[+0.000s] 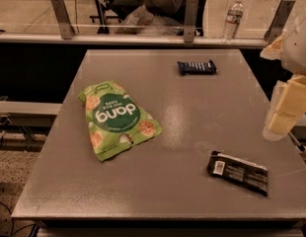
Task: Move rxbar blueberry near green rice chip bag
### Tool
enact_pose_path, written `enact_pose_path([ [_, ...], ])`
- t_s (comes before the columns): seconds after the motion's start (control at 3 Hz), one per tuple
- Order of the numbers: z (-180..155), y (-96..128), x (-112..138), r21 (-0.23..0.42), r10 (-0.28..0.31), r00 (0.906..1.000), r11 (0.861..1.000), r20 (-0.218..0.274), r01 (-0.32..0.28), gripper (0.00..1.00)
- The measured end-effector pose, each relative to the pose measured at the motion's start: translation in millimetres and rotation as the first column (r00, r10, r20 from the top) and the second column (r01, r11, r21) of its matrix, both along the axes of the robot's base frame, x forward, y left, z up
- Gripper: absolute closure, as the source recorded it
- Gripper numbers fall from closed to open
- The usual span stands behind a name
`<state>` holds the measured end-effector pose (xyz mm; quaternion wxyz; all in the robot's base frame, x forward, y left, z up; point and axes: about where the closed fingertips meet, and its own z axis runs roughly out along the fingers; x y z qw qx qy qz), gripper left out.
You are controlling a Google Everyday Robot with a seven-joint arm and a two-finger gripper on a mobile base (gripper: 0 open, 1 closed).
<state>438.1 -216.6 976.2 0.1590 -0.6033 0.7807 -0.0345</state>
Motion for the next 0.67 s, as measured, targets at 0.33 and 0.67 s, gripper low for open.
enact_pose_path([
  [0.33,0,0,0,0.0,0.0,1.0,1.0,0.0,0.0,0.0],
  [0.67,-2,5,23,0.015,-0.005,1.0,1.0,0.0,0.005,0.0],
])
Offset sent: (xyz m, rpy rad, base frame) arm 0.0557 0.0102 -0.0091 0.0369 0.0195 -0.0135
